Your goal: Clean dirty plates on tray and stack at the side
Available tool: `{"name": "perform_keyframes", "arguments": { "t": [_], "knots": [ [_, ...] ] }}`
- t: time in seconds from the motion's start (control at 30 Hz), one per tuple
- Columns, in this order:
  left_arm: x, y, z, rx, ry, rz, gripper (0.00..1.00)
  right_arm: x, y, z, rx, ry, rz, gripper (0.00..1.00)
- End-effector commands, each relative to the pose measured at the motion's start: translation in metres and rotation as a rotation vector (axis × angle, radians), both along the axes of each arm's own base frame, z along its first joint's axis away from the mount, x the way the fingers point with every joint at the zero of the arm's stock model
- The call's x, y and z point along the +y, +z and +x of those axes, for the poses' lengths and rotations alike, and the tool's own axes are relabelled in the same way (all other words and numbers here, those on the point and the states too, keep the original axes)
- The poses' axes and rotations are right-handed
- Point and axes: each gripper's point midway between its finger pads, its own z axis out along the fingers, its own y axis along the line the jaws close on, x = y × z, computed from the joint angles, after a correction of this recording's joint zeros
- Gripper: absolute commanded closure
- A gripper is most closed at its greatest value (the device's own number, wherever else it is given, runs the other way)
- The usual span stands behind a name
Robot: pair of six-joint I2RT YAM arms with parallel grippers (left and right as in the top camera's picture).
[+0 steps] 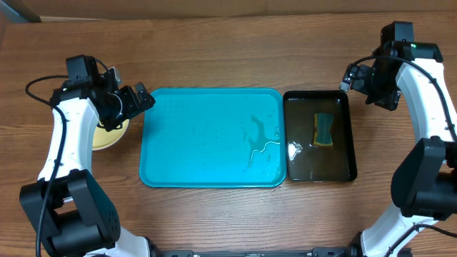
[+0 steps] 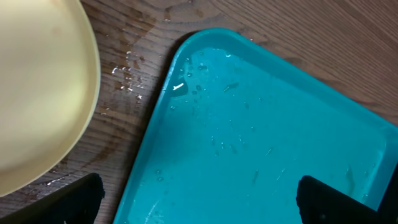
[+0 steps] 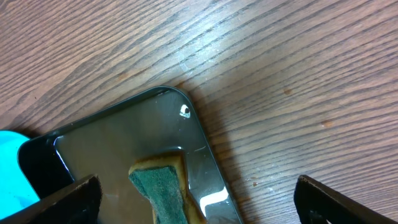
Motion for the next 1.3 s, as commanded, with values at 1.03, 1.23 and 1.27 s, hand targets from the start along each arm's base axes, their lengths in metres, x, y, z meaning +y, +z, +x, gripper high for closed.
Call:
{"name": "perform_keyframes", "arguments": {
  "t": [1.03,1.23,1.27],
  "knots": [
    [-0.004,0.008,0.0,-0.027,-0.029,0.008,0.0,0.128,0.306,-0.159,-0.895,0.387,0.087,0.0],
    [-0.004,0.008,0.0,-0.027,-0.029,0.008,0.0,0.089,0.335,-0.228,-1.049,0.365,-0.018,0.0],
    [-0.004,0.008,0.0,-0.027,-0.029,0.008,0.0,0.082,0.338,-0.24,-1.075,0.347,-0.03,0.0]
  ]
}}
